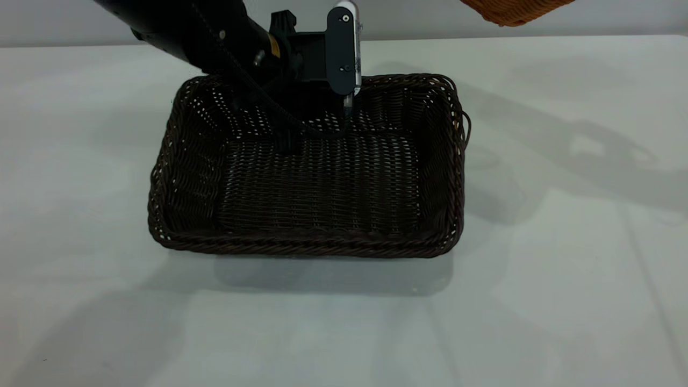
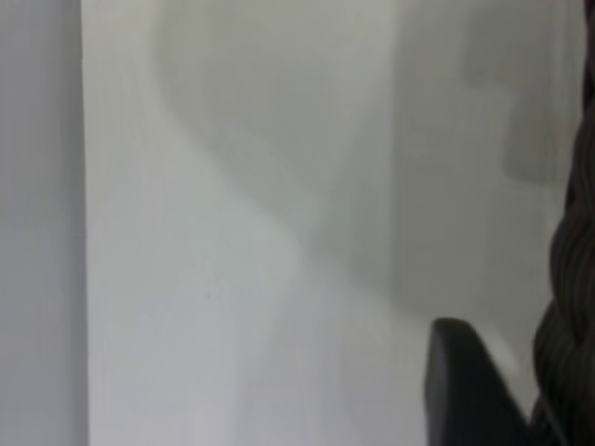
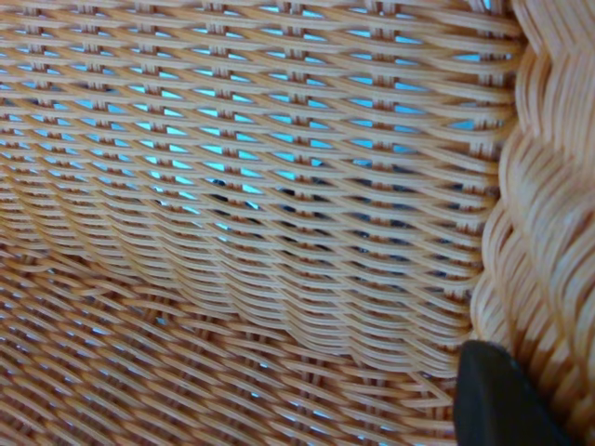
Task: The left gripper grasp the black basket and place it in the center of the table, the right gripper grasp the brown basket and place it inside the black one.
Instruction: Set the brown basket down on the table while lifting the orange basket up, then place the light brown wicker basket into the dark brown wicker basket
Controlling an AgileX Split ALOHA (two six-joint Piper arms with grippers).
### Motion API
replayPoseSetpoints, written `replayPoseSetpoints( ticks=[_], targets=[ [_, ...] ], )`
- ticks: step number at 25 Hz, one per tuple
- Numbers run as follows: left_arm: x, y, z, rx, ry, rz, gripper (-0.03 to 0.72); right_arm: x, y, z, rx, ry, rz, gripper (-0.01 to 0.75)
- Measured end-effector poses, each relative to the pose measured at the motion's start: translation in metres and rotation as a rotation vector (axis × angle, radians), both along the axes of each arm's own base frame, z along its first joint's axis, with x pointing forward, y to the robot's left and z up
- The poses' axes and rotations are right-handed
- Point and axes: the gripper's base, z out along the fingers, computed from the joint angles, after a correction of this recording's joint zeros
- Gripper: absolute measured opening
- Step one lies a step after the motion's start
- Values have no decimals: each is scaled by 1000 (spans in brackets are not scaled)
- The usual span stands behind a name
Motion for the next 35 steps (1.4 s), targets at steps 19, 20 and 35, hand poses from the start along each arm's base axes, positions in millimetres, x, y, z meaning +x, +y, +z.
replayPoseSetpoints(
  ticks=[19,20,35],
  targets=[
    [-17,15,158,-72,-50,127,437,-5,-68,0,5,19,-200,68],
    [-21,21,177,-76,-65,140,437,-4,-65,-2,-6,20,-188,68],
    [-115,145,391,-389,-399,465,437,-17,99,-63,-187,168,328,69]
  ],
)
